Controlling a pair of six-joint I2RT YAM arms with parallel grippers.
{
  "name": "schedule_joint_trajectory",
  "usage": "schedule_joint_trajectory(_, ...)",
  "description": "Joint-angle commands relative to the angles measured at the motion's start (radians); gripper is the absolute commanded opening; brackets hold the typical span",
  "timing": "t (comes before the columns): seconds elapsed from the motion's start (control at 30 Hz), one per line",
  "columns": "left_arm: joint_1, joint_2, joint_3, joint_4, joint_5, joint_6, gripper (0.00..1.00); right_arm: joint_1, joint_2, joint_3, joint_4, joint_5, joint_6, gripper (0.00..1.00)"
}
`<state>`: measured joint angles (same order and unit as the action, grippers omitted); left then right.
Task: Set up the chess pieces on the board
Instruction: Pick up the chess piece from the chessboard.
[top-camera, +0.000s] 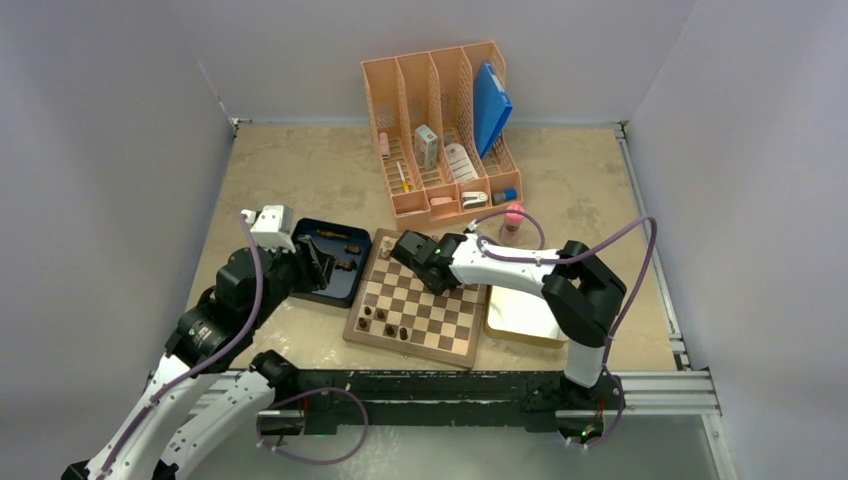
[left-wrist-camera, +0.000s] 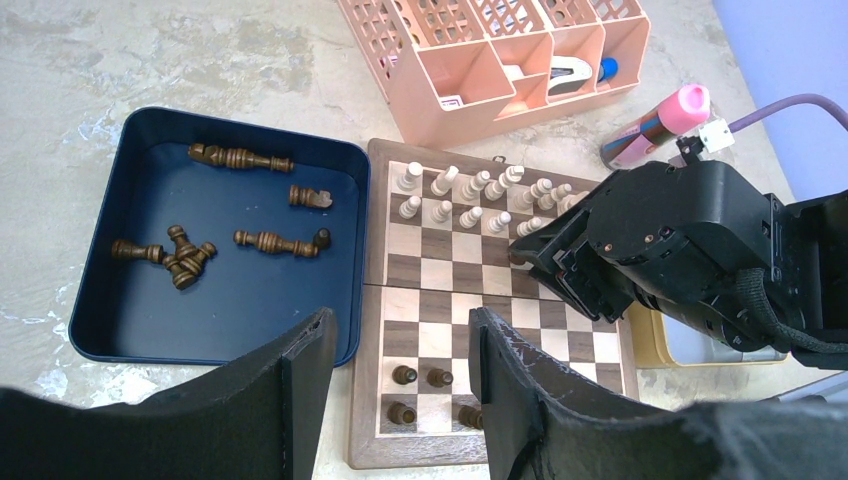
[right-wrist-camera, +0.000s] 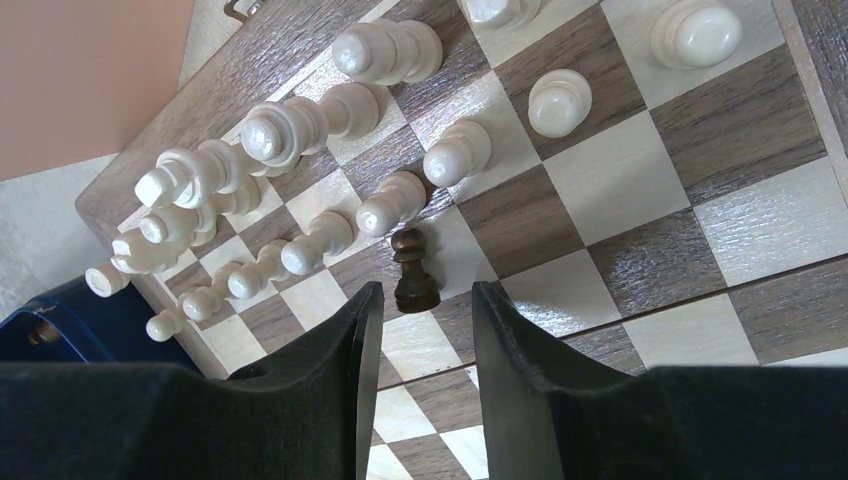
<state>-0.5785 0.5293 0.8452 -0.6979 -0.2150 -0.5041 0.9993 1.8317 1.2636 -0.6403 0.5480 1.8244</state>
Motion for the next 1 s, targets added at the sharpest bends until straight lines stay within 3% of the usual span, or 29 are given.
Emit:
schedule_joint_trajectory(0.0, -0.003, -0.009, 0.011, 0.038, 0.002, 0.02, 0.5, 0.001, 0.002, 0.035, -0.033, 0.032, 0.029, 0.41)
schedule_joint_trajectory(0.13, -0.003, -0.01, 0.011, 0.037, 0.0, 0.019, 0.5, -0.004, 0.008, 0.028, -0.029, 0.031, 0.029, 0.41)
schedule_joint_trajectory(0.47, -0.002, -0.015, 0.01, 0.041, 0.009, 0.019, 0.51, -0.004, 0.01, 0.022, -0.04, 0.022, -0.005, 0.28)
schedule_joint_trajectory(0.63, -0.003, -0.015, 0.011, 0.039, 0.009, 0.021, 0.51, 0.004, -0.029, -0.012, -0.006, 0.019, -0.121, 0.16)
schedule_joint_trajectory(0.77, -0.002, -0.022, 0.007, 0.039, 0.019, 0.015, 0.5, 0.009, -0.045, -0.051, -0.026, 0.008, -0.194, 0.12)
schedule_joint_trajectory(0.97, -0.004, -0.012, 0.006, 0.047, 0.057, 0.01, 0.5, 0.049, -0.129, -0.149, 0.082, -0.019, -0.37, 0.08)
